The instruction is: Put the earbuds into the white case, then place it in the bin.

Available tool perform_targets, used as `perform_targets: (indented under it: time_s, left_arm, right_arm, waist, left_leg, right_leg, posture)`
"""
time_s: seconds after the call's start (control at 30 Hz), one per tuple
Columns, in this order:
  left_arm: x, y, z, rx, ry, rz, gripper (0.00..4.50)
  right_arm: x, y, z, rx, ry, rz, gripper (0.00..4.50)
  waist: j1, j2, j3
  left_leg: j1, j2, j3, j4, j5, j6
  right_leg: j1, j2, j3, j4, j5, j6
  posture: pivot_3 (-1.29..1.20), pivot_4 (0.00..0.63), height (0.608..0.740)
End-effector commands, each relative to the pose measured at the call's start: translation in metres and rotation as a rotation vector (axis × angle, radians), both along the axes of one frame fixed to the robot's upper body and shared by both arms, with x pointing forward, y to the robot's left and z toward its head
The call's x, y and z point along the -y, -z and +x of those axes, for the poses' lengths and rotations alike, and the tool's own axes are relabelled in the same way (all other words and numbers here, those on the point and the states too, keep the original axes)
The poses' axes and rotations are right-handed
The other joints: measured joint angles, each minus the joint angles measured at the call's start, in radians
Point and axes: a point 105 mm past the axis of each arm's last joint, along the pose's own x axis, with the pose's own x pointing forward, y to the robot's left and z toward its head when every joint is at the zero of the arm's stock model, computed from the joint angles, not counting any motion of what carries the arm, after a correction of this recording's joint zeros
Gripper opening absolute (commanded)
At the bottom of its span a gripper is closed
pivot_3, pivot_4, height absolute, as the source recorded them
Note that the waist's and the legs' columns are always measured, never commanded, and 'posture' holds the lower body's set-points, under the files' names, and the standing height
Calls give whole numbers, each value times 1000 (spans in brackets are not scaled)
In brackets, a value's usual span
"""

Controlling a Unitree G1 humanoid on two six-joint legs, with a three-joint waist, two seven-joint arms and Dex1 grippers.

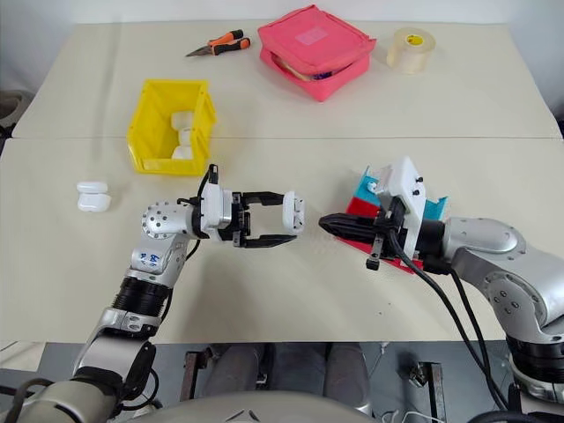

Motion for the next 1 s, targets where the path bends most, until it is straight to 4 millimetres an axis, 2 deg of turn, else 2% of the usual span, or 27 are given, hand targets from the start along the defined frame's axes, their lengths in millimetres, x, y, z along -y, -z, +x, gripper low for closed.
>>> perform_targets:
  time_s: [0.03, 0.17, 0.4, 0.57, 0.63, 0.8, 1.0]
  left_arm:
    - [-4, -6, 0, 24, -3, -18, 2700]
    - [-4, -3, 2, 17, -13, 11, 2700]
    - [0, -2, 4, 4, -15, 35, 2700]
    - [2, -1, 2, -3, -9, 33, 2700]
    - [3, -1, 1, -3, -8, 31, 2700]
    - [0, -6, -3, 8, 4, -7, 2700]
    - [-4, -8, -4, 18, -2, -35, 2700]
  right_arm:
    - [-2, -33, 2, 139, -21, 82, 50]
    - [-16, -38, -2, 128, -83, 76, 50]
    - [-44, -29, 3, 86, -115, 17, 50]
    - [-55, -21, 8, 63, -107, -14, 50]
    - [-54, -16, 9, 56, -94, -38, 50]
    - [-29, -1, 9, 15, -30, -89, 50]
    - [-7, 0, 6, 11, 17, -63, 50]
  waist:
    - [-3, 0, 0]
    - [-2, 0, 0]
    - [0, 0, 0]
    - [0, 0, 0]
    - [0, 0, 0]
    - [3, 0, 0]
    - [1, 0, 0]
  left_leg:
    - [0, 0, 0, 0, 0, 0]
    - [1, 1, 0, 0, 0, 0]
    - [0, 0, -1, 0, 0, 0]
    - [0, 0, -1, 0, 0, 0]
    - [0, 0, -1, 0, 0, 0]
    - [0, 0, -1, 0, 0, 0]
    - [0, 0, 0, 0, 0, 0]
  right_leg:
    - [0, 0, 0, 0, 0, 0]
    - [0, 0, 0, 0, 0, 0]
    - [0, 0, 0, 0, 0, 0]
    - [0, 0, 0, 0, 0, 0]
    - [0, 0, 0, 0, 0, 0]
    - [0, 0, 0, 0, 0, 0]
    - [0, 0, 0, 0, 0, 0]
  posture:
    - [0, 150, 740]
    - [0, 150, 740]
    - [0, 150, 740]
    - [0, 150, 740]
    - [0, 150, 740]
    - [0, 150, 740]
    - [0, 150, 740]
